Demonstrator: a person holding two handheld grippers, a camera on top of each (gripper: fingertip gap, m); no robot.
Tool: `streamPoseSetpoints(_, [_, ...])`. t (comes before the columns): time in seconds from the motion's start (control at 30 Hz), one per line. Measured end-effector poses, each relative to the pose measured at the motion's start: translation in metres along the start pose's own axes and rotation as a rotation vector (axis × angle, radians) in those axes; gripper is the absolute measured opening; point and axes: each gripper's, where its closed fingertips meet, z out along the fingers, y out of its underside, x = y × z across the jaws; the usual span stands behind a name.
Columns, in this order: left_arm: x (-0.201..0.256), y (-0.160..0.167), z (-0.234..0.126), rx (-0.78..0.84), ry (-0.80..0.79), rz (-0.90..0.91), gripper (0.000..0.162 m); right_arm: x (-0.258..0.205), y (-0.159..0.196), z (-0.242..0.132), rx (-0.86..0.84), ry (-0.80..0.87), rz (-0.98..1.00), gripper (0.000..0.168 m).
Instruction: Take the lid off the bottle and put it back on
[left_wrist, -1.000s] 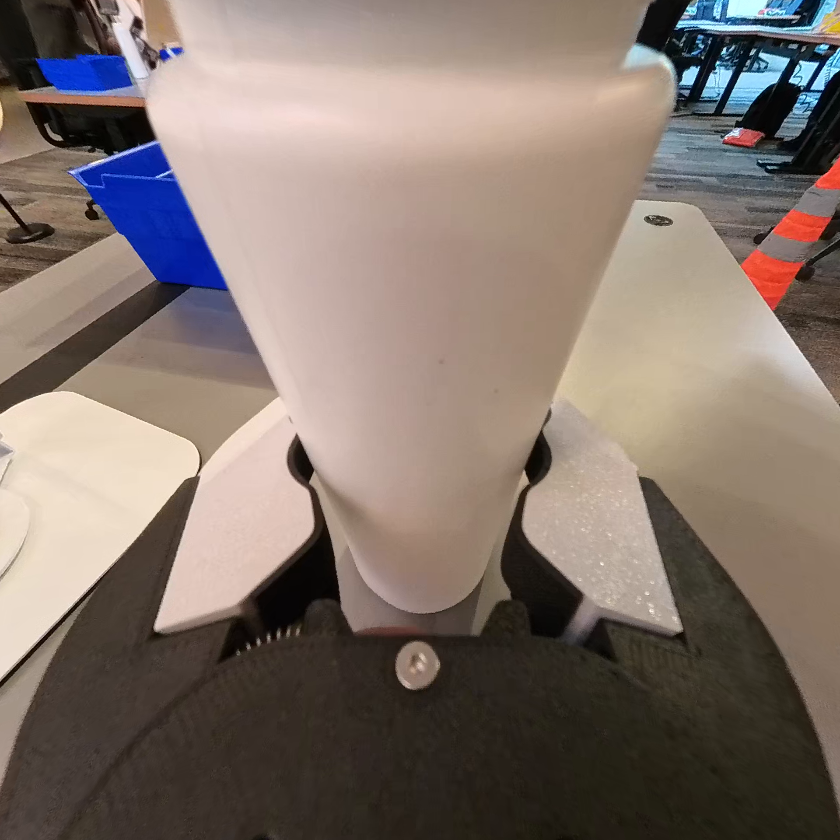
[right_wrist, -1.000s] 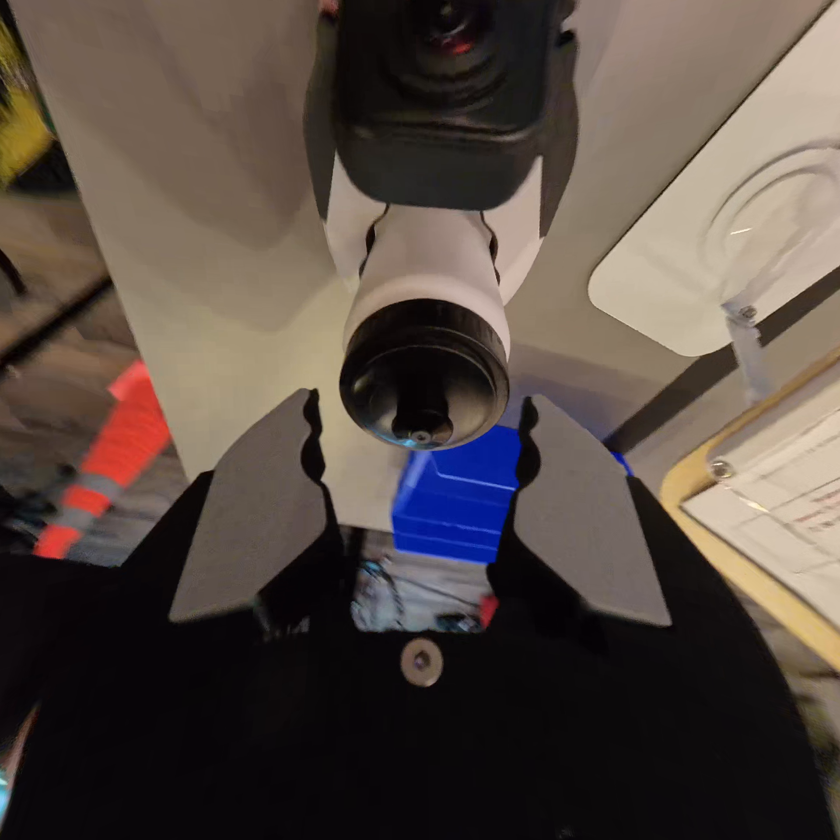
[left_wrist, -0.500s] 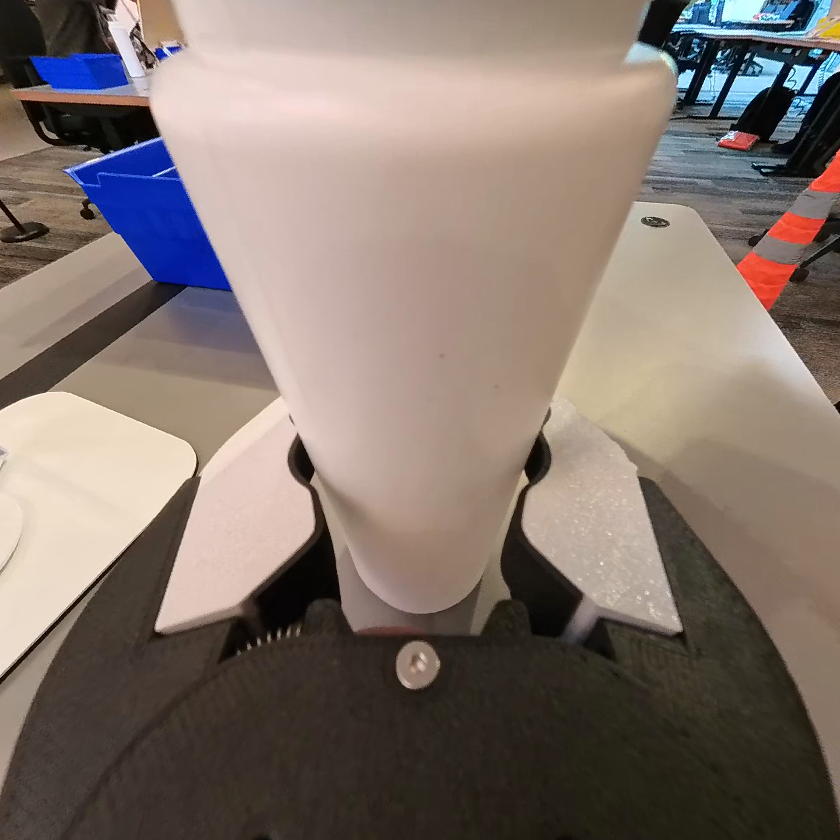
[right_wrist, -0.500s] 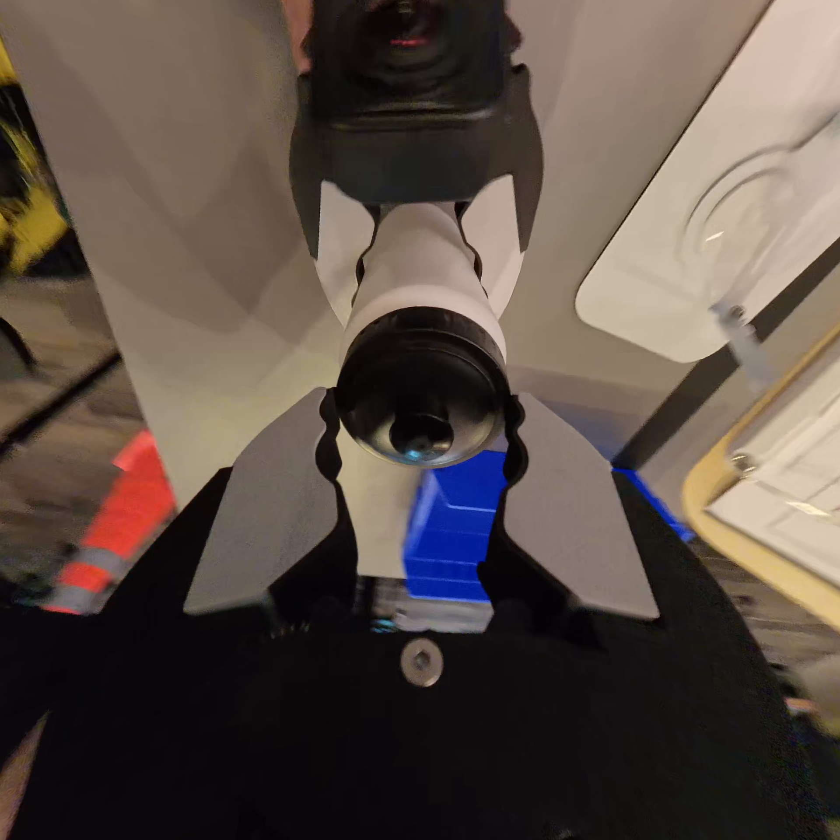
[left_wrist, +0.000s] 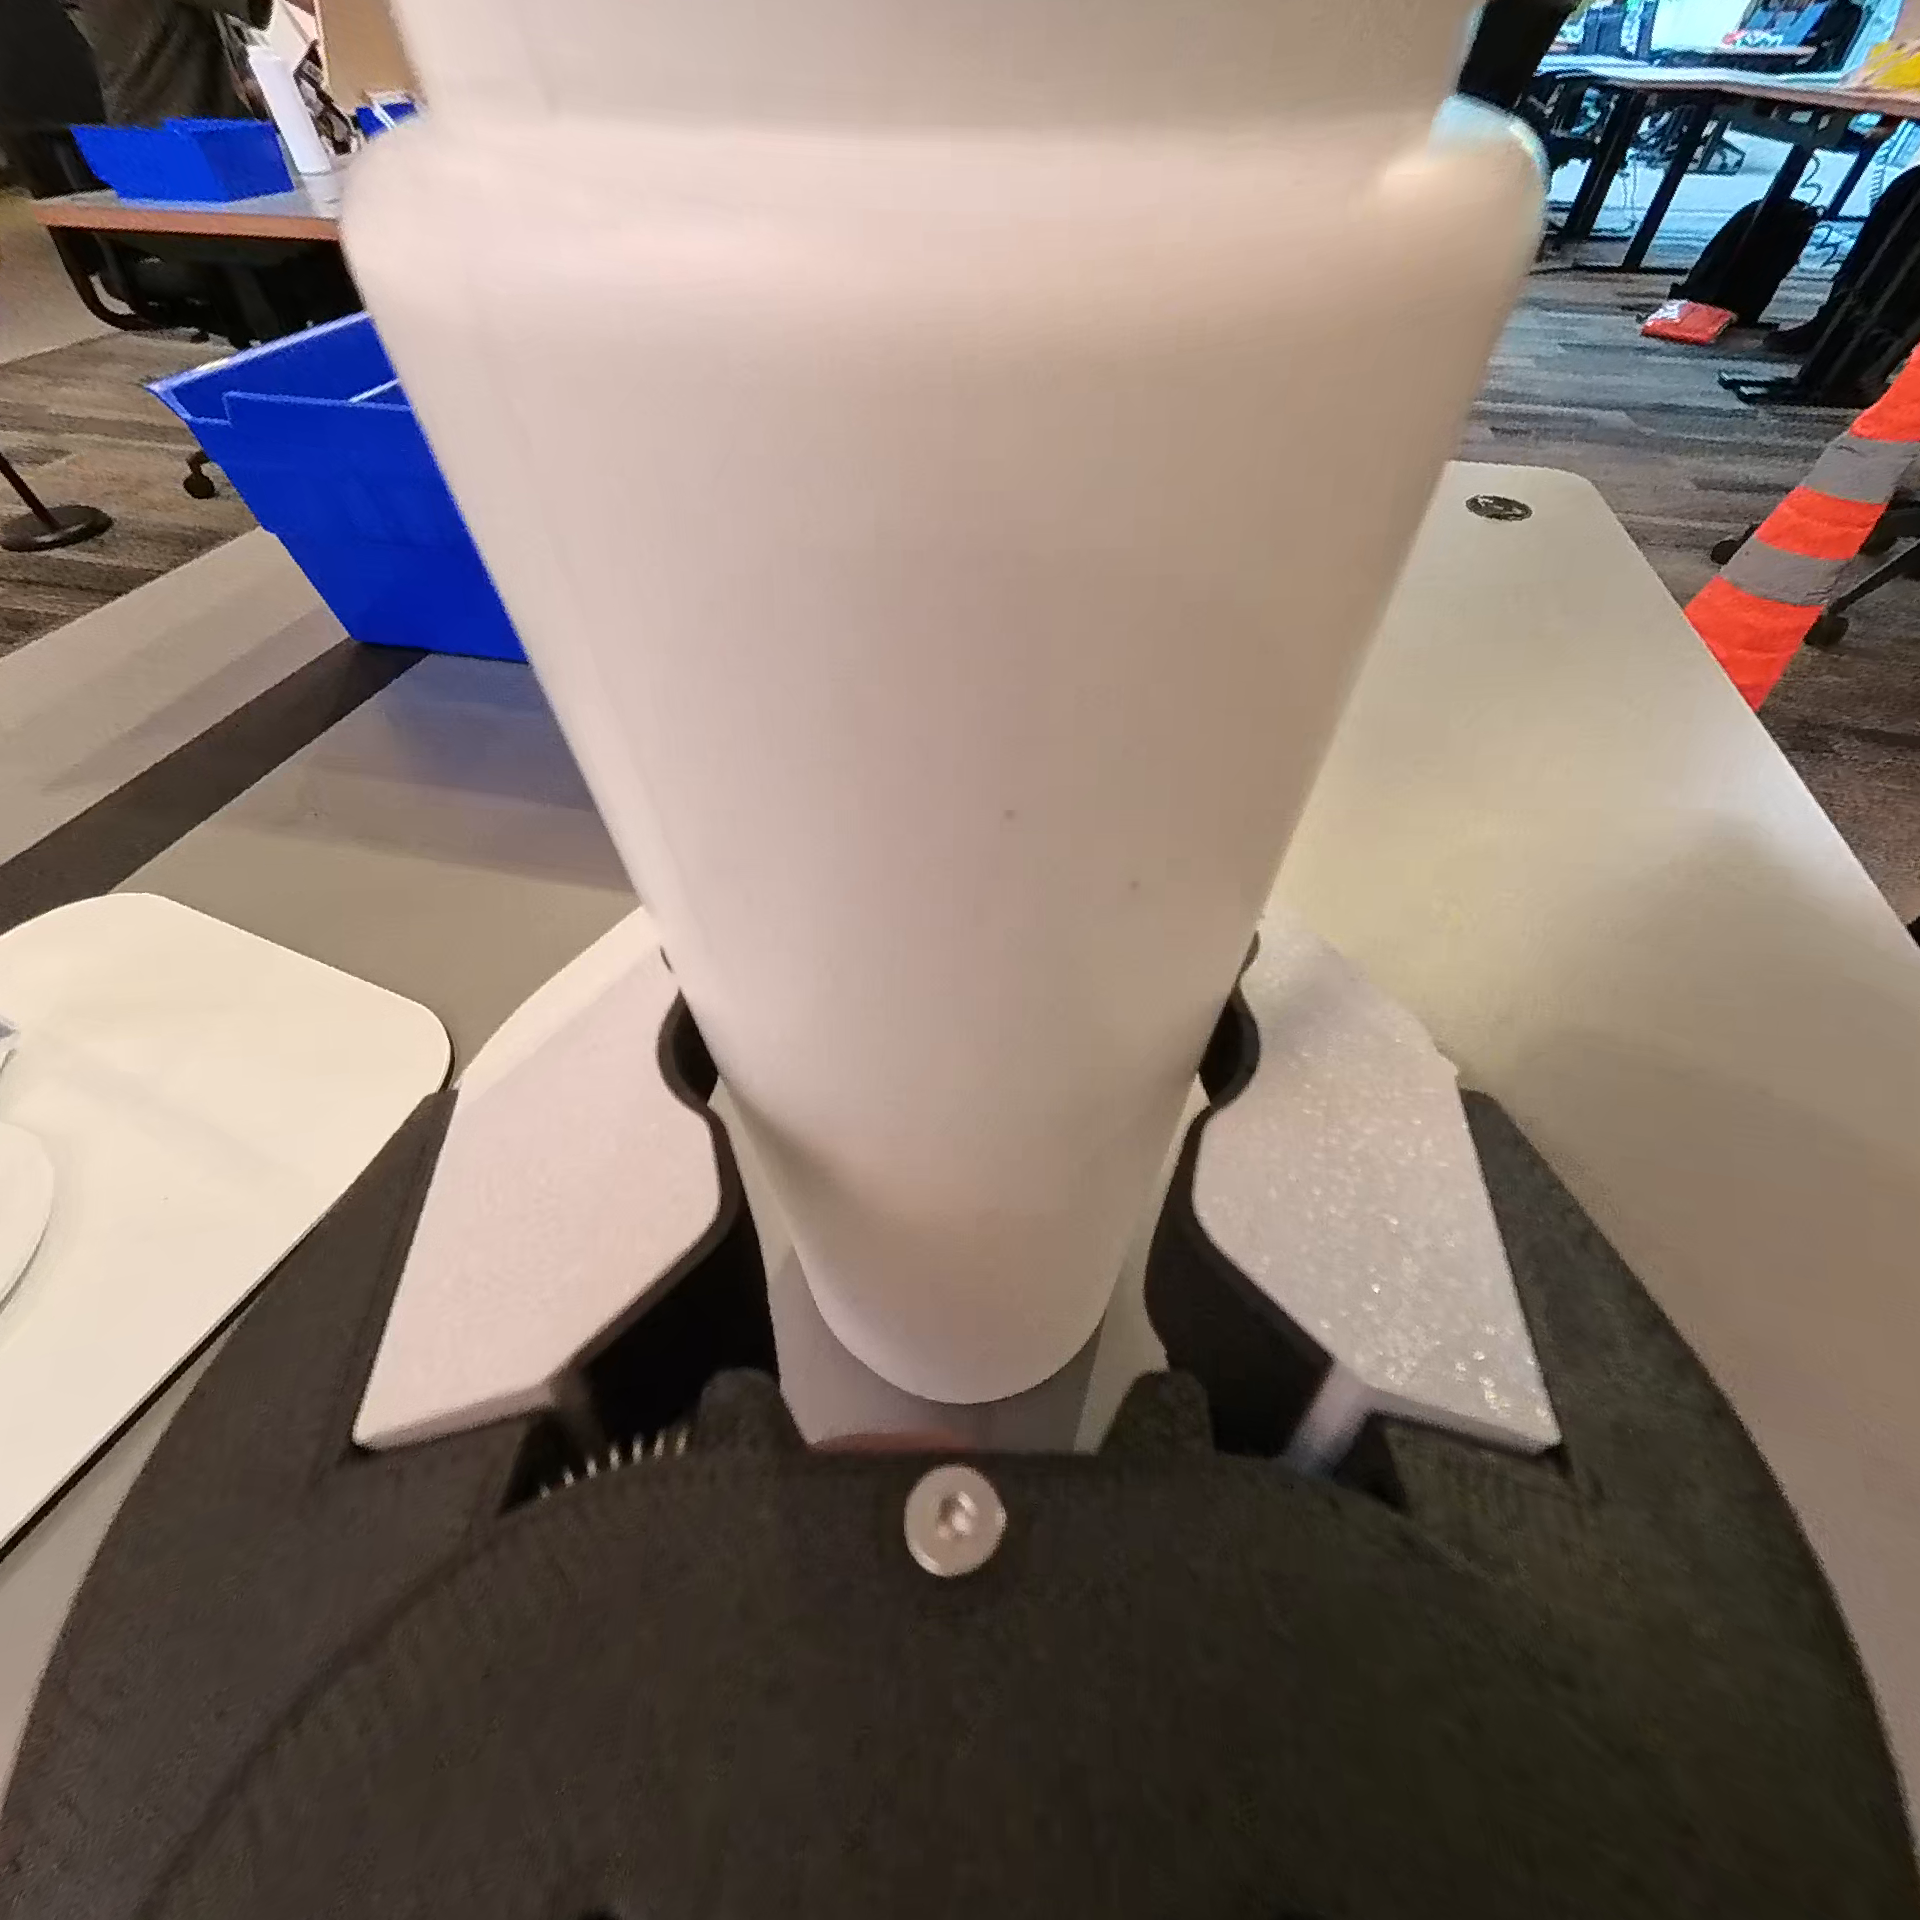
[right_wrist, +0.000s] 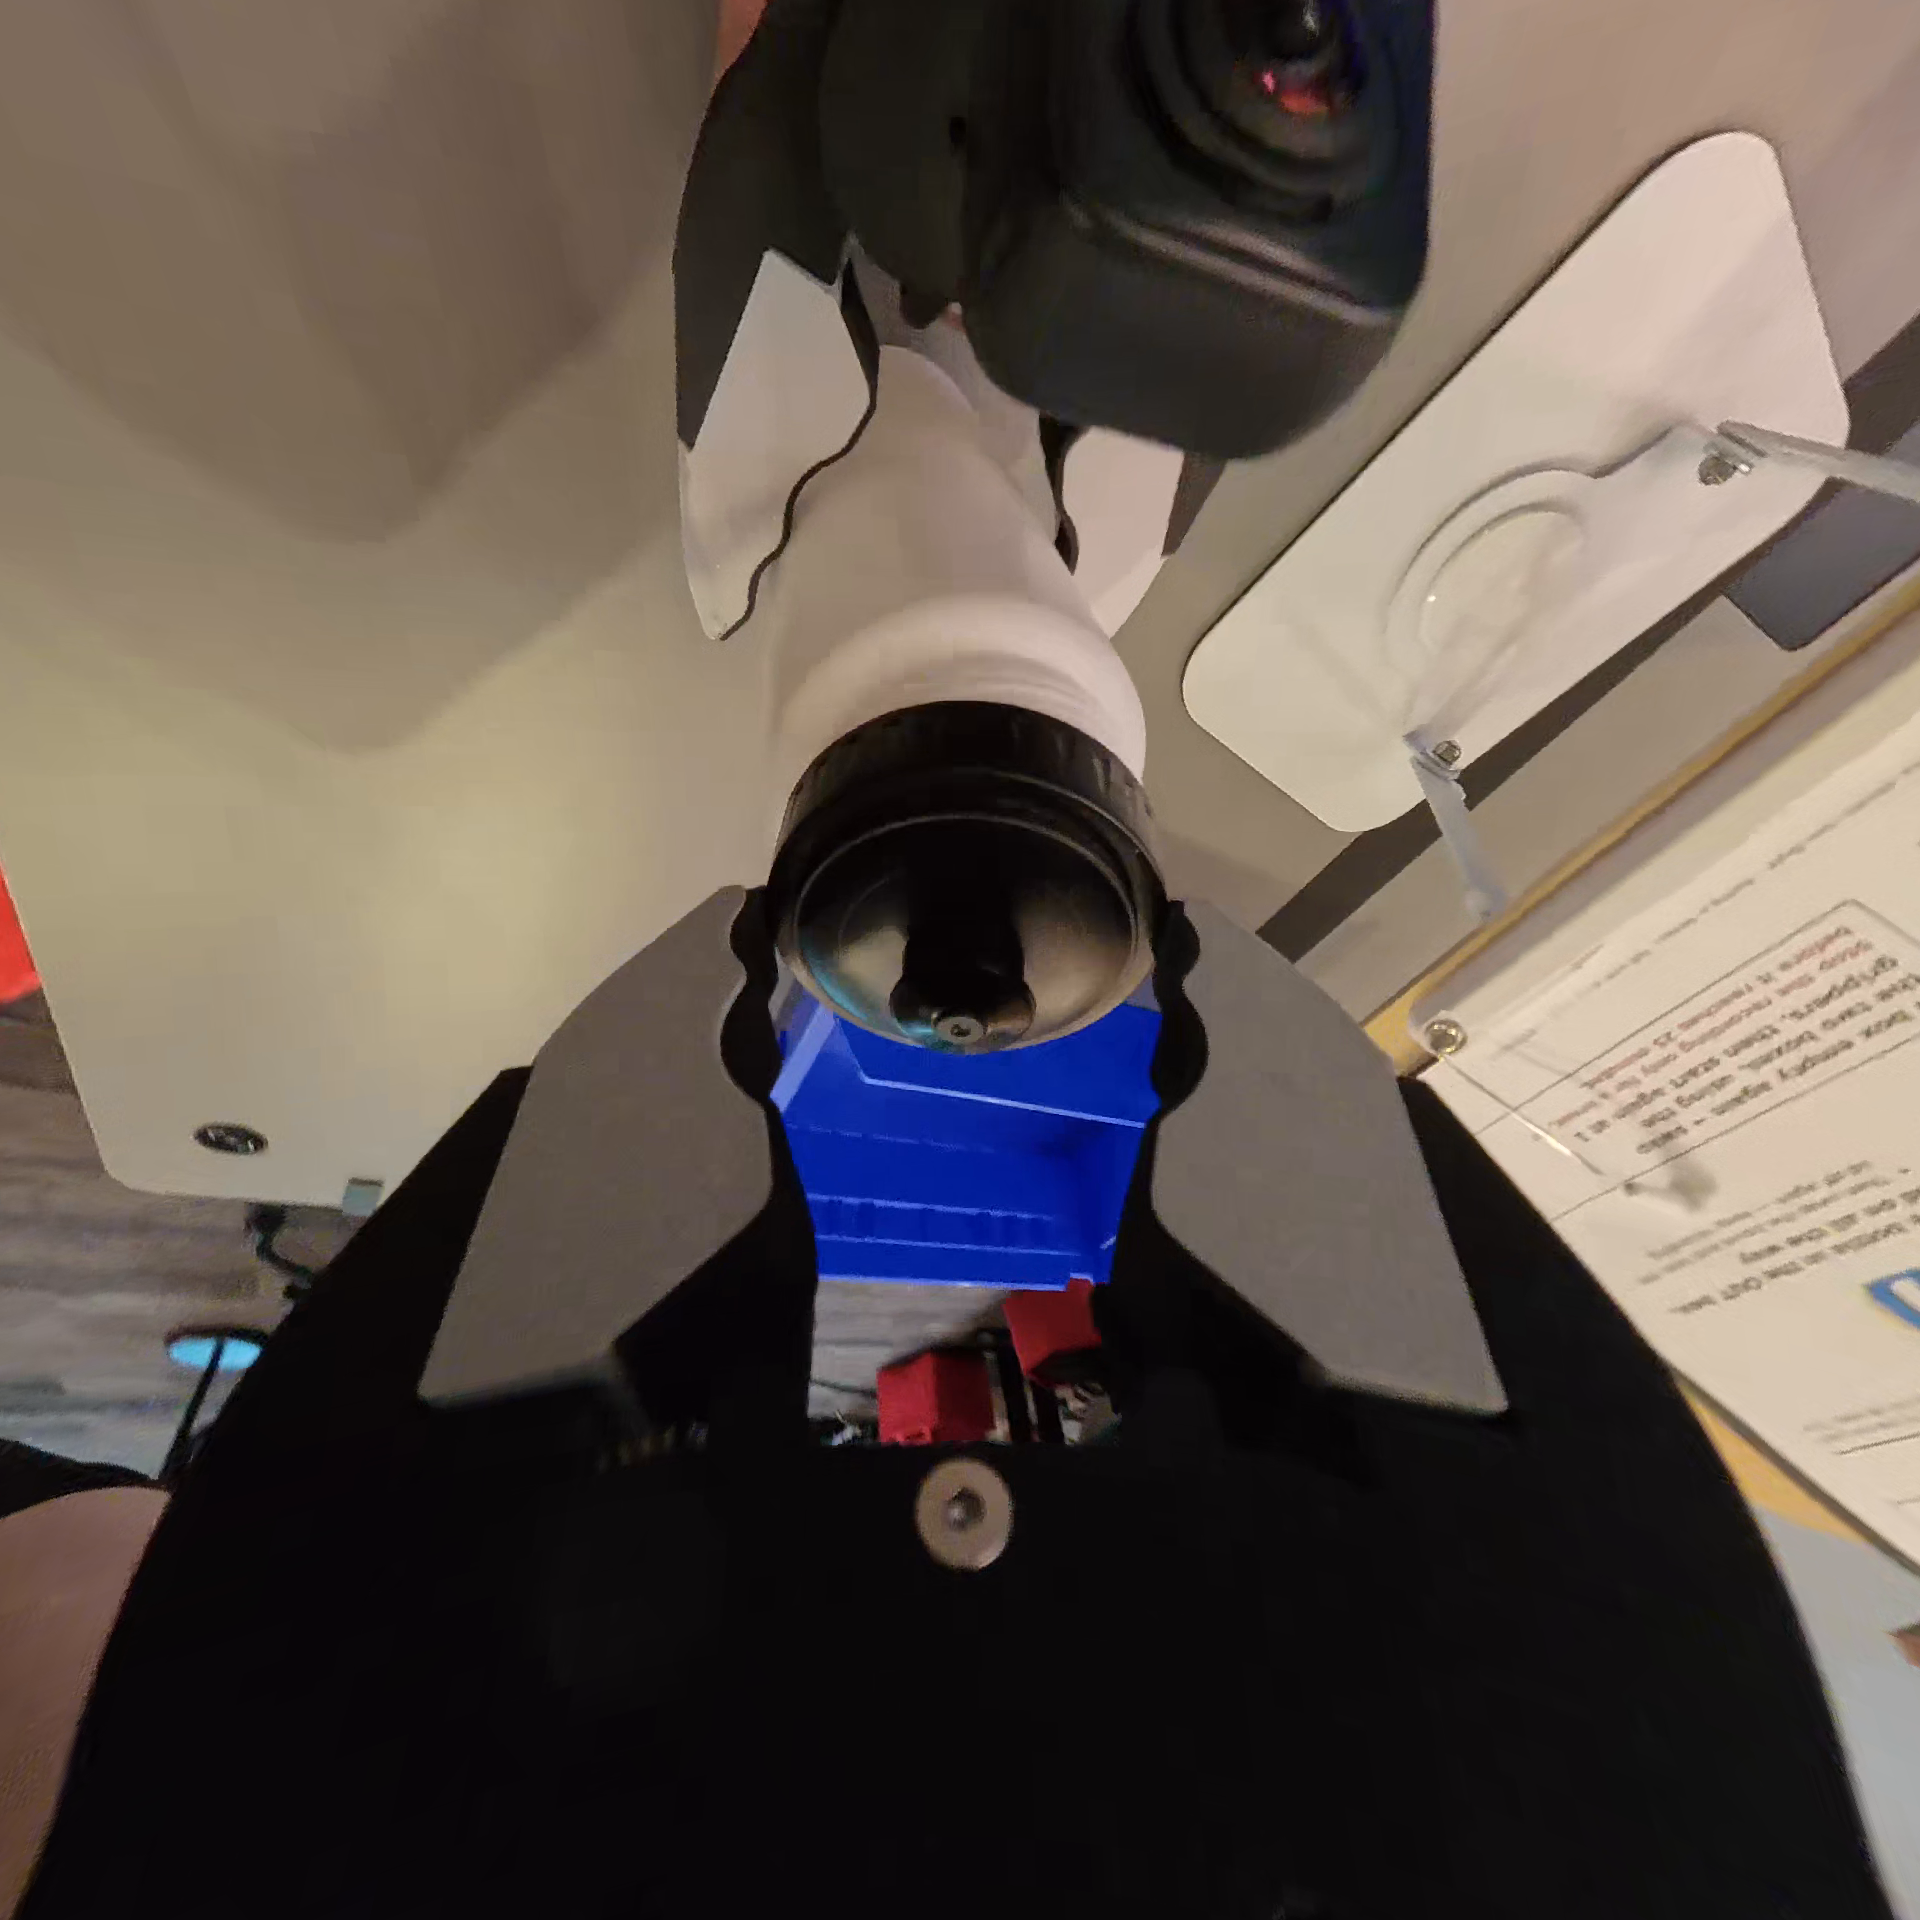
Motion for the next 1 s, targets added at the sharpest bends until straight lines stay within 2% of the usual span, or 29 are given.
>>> streamPoseSetpoints(0.03, [0.000, 0.000, 0.000, 0.000, 0.000, 0.000, 0.093, 0.001, 0.002, -0.002, 0.024, 0.010, 0.026, 0.071])
streamPoseSetpoints(0.13, [0.000, 0.000, 0.000, 0.000, -0.001, 0.001, 0.093, 0.005, 0.011, -0.012, 0.105, 0.032, 0.116, 0.071])
streamPoseSetpoints(0.23, [0.000, 0.000, 0.000, -0.002, -0.002, 0.004, 0.094, 0.018, 0.039, -0.024, 0.162, 0.091, 0.260, 0.071])
streamPoseSetpoints(0.3, [0.000, 0.000, 0.000, -0.002, -0.003, 0.003, 0.094, 0.030, 0.073, -0.028, 0.193, 0.132, 0.412, 0.071])
streamPoseSetpoints(0.4, [0.000, 0.000, 0.000, 0.000, -0.004, 0.000, 0.094, 0.047, 0.145, -0.017, 0.173, 0.181, 0.679, 0.071])
streamPoseSetpoints(0.53, [0.000, 0.000, 0.000, 0.002, -0.003, -0.002, 0.094, 0.052, 0.228, 0.038, 0.129, 0.096, 0.986, 0.071])
streamPoseSetpoints(0.67, [0.000, 0.000, 0.000, 0.003, -0.003, -0.002, 0.094, 0.053, 0.270, 0.115, 0.063, -0.018, 1.146, 0.071])
streamPoseSetpoints(0.83, [0.000, 0.000, 0.000, 0.006, -0.002, -0.003, 0.094, 0.053, 0.280, 0.205, 0.042, -0.177, 1.225, 0.071])
streamPoseSetpoints(1.0, [0.000, 0.000, 0.000, 0.009, 0.000, -0.005, 0.094, 0.056, 0.271, 0.253, 0.059, -0.264, 1.225, 0.071])
